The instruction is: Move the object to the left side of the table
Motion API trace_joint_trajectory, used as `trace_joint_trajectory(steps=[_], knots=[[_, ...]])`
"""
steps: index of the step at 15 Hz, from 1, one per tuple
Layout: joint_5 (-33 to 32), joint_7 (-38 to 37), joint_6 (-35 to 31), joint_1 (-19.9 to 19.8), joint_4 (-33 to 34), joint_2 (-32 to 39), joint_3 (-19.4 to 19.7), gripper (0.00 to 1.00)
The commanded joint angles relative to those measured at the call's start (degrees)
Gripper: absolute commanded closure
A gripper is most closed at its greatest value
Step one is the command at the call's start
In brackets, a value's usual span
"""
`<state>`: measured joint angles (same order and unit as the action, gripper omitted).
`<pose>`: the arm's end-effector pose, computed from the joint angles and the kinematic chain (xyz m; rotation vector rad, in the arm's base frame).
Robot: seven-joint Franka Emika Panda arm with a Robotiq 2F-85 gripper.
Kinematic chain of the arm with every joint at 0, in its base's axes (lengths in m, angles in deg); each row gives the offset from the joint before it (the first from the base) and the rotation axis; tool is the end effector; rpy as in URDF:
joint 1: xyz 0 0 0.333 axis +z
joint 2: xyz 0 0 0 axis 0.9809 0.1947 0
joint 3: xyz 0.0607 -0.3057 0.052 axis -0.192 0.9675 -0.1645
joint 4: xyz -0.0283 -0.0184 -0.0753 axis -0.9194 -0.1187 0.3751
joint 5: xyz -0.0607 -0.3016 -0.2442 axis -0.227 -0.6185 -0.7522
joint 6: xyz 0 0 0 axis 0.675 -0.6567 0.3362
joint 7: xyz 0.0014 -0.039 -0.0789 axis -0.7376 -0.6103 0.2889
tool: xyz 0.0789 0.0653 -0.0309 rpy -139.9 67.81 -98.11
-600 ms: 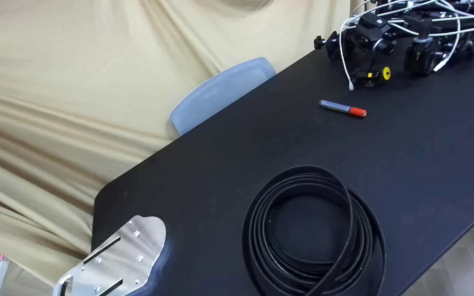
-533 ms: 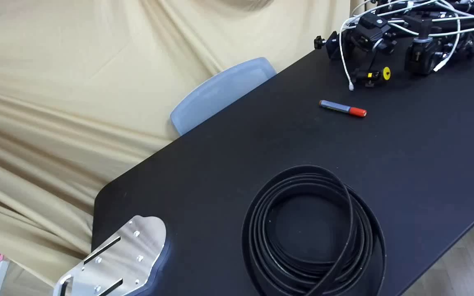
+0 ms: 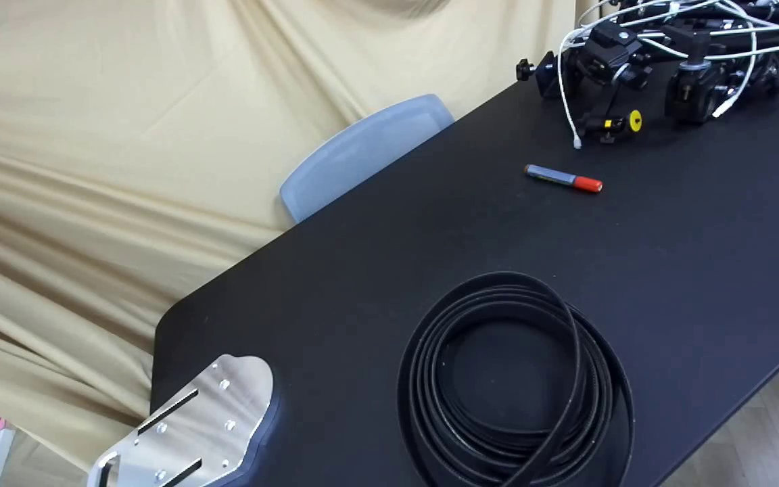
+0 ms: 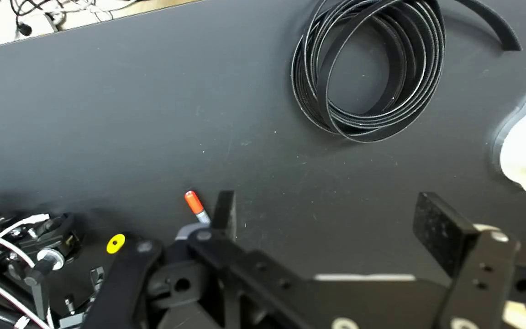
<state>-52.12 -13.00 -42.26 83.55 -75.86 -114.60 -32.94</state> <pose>0.3666 0.1230 0.5131 -2.9867 0.2468 -0.1183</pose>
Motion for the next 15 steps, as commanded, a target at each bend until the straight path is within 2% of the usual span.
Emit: trace_joint_trajectory(steps=[1, 4, 9, 11, 13, 15], knots=[[-0.1, -0.1, 0.2, 0.1, 0.1, 0.0, 0.1, 0.00], [-0.1, -0.1, 0.1, 0.1, 0.1, 0.0, 0.1, 0.00], [-2.5, 3.0, -2.3, -2.7, 2.3, 7.4, 3.0, 0.00], [-6.3, 5.3, -3.6, -4.3, 3.9, 12.0, 3.8, 0.00], [-12.9, 9.4, -4.5, -5.2, 6.4, 16.9, 4.1, 0.00], [-17.7, 12.6, -2.9, -5.1, 9.5, 21.9, 4.5, 0.00]])
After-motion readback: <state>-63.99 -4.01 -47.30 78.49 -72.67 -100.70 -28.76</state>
